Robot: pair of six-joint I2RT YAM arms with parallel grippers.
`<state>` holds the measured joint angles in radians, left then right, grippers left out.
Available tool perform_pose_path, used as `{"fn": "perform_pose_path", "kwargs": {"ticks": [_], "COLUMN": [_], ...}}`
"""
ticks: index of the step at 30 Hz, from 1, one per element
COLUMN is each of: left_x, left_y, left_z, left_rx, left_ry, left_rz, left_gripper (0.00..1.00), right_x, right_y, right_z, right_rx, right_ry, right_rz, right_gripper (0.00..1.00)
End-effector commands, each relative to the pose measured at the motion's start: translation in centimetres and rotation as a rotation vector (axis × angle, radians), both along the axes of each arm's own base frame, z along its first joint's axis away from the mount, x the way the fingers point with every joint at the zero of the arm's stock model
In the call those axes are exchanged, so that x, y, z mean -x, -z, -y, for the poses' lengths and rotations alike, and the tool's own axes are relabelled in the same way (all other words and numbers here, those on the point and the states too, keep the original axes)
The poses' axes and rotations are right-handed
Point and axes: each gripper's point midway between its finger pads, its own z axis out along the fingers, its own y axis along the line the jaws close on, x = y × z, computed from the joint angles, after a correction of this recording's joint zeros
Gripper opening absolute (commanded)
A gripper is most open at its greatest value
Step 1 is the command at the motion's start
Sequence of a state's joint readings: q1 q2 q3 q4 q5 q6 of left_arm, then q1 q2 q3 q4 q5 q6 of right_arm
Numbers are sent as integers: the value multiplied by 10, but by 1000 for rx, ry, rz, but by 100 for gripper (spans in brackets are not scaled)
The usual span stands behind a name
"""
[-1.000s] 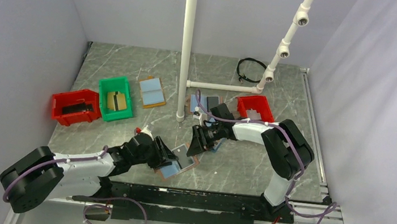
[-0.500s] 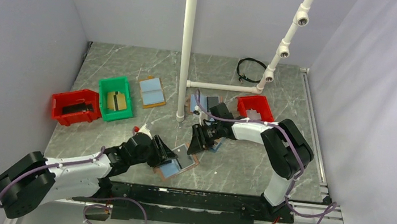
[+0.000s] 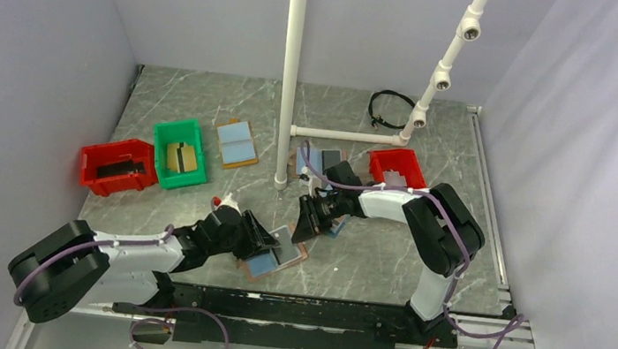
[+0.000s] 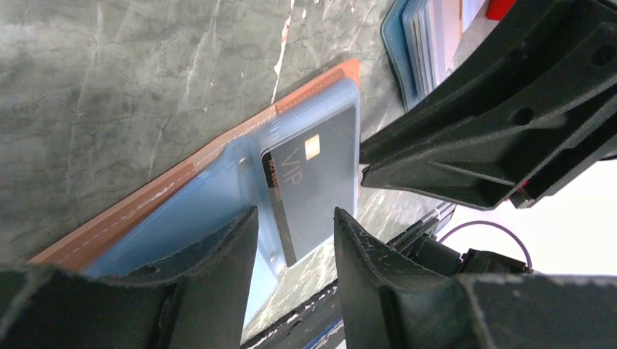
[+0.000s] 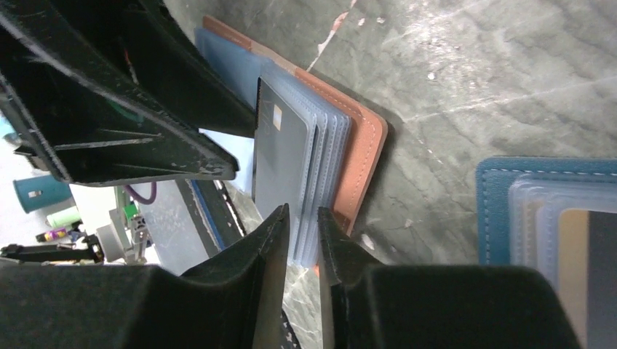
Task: Take the credit cards out of the card holder
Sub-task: Remove the credit card from the card holder.
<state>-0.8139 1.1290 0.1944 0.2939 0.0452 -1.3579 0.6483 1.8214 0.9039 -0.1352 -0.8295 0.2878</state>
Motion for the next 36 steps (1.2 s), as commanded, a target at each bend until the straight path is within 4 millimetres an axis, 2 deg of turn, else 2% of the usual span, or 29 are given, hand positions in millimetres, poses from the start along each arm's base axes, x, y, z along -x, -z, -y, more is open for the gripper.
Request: {"fn": "perform_pose_path", "kwargs": {"ticks": [1, 7, 11, 14, 17, 21, 26, 30, 36], "left_x": [-7, -6, -6, -6, -6, -4, -2, -4, -4], "left_y": [2, 9, 8, 7, 8, 12, 14, 12, 12], "left_z": [2, 1, 3, 6, 6, 2, -2, -1, 0], "left_rx": [-17, -30, -27, -27, -33, -44, -52, -49, -42], "left_ry": [-23, -21, -9, 7, 13, 3, -5, -2, -1], "left_rz": [4, -7, 0, 6, 4, -4, -6, 1, 5], "left_gripper": [47, 37, 35, 35, 35, 35, 35, 34, 34], "right_x": [5, 11, 10, 7, -1, -16, -23, -14, -4], "right_y": [-23, -33, -25, -12, -5, -13, -29, -30, -18], "right_z": [-14, -18, -16, -14, -10, -6, -4, -8, -9], "right_rx": [-106, -160, -129, -55, -6, 22, -19, -59, -56], "right_ry": [-55, -72, -68, -66, -57, -33, -24, -42, -60], "right_rz": [-26, -63, -63, -26, 18, 133, 170, 117, 22], "right_gripper": [21, 21, 23, 27, 28, 33, 35, 35, 33]}}
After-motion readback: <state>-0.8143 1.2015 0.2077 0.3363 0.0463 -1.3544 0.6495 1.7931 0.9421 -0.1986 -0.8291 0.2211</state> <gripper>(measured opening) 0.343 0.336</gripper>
